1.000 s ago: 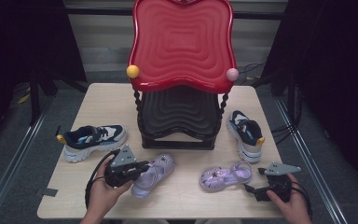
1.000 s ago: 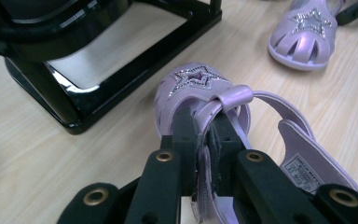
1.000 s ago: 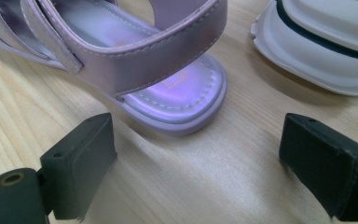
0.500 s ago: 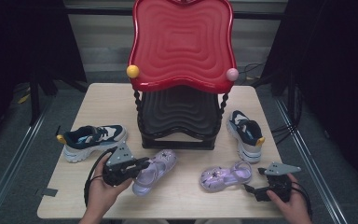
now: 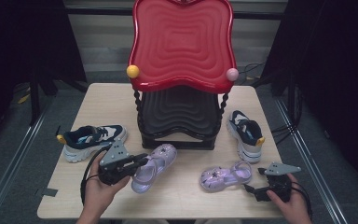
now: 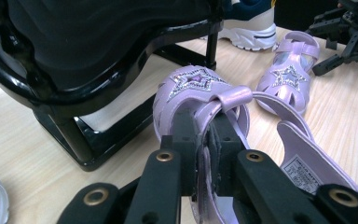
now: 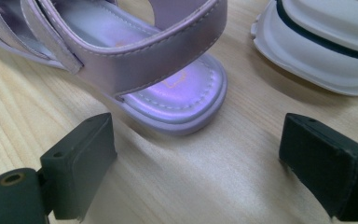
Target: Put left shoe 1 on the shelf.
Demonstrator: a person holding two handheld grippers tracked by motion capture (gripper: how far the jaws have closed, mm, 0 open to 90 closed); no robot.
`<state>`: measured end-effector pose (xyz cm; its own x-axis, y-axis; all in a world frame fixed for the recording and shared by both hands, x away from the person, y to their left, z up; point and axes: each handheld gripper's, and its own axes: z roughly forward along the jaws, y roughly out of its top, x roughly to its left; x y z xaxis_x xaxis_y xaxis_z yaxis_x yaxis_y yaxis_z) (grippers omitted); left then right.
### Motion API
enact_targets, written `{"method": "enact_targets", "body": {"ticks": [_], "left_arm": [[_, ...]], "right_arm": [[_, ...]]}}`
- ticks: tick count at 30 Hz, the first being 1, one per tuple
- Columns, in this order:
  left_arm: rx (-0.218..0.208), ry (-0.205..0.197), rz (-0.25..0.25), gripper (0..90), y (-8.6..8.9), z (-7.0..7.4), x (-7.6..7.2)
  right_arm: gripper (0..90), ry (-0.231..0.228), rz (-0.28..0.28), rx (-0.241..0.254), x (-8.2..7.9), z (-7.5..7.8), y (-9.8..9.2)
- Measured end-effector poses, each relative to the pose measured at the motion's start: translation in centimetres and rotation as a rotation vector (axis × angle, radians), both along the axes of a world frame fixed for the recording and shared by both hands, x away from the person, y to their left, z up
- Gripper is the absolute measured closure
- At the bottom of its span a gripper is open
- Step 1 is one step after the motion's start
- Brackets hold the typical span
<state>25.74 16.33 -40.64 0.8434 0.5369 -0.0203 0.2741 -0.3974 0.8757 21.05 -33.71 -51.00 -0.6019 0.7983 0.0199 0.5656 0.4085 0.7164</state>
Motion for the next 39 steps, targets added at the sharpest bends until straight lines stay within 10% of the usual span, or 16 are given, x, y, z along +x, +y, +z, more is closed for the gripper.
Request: {"method": "enact_targets", "body": {"ticks": [39], "left_arm": [[-0.09,-0.108,0.094,83.4,-0.7,2.9,1.6]], "right_arm": [[9.8,0.0,0.0,0.0,0.0,0.0,0.0]]}}
